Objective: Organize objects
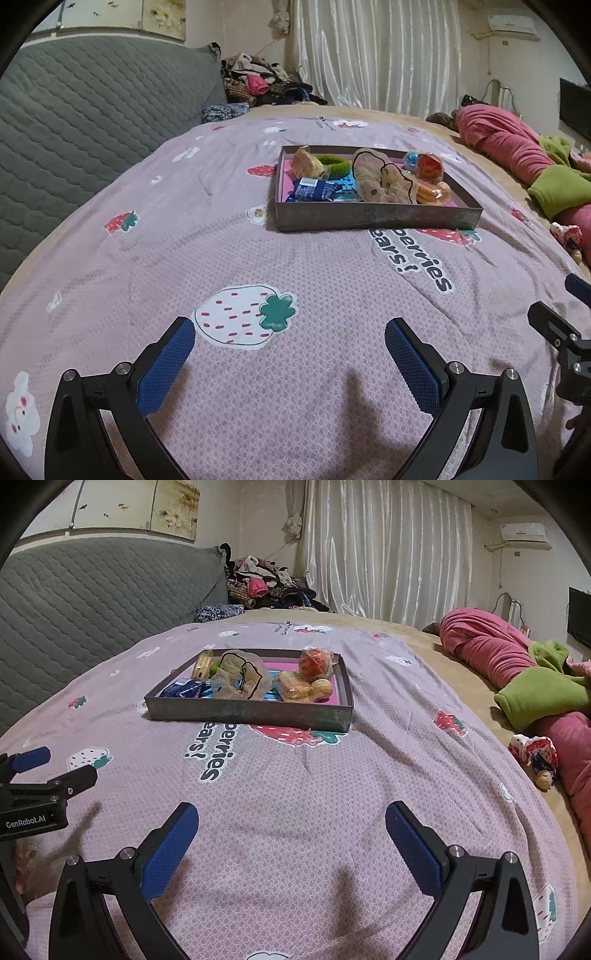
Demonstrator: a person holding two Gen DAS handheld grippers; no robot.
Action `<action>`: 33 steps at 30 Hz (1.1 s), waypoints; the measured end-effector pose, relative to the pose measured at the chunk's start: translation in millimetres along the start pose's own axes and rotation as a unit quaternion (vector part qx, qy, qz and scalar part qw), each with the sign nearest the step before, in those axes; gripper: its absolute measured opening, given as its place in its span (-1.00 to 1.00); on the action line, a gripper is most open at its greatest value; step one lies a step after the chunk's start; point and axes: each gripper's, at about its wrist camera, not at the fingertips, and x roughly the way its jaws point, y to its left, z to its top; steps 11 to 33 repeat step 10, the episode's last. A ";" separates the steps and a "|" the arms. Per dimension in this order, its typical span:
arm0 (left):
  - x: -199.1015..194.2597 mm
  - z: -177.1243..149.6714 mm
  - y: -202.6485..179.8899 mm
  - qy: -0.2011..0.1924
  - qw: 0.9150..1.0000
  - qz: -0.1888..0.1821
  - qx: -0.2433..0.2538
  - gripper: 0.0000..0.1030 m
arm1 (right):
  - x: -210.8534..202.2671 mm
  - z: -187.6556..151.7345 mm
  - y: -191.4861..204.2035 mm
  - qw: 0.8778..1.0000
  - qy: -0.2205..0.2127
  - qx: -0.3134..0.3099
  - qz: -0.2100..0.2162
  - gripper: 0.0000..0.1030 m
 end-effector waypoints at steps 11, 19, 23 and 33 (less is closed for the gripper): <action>1.9 0.0 -0.7 -0.005 1.000 0.006 0.007 0.99 | 5.0 -1.1 -0.7 1.000 0.007 0.002 -0.006 0.99; 1.9 0.0 -0.7 -0.005 1.000 0.006 0.007 0.99 | 5.0 -1.1 -0.7 1.000 0.007 0.002 -0.006 0.99; 1.9 0.0 -0.7 -0.005 1.000 0.006 0.007 0.99 | 5.0 -1.1 -0.7 1.000 0.007 0.002 -0.006 0.99; 1.9 0.0 -0.7 -0.005 1.000 0.006 0.007 0.99 | 5.0 -1.1 -0.7 1.000 0.007 0.002 -0.006 0.99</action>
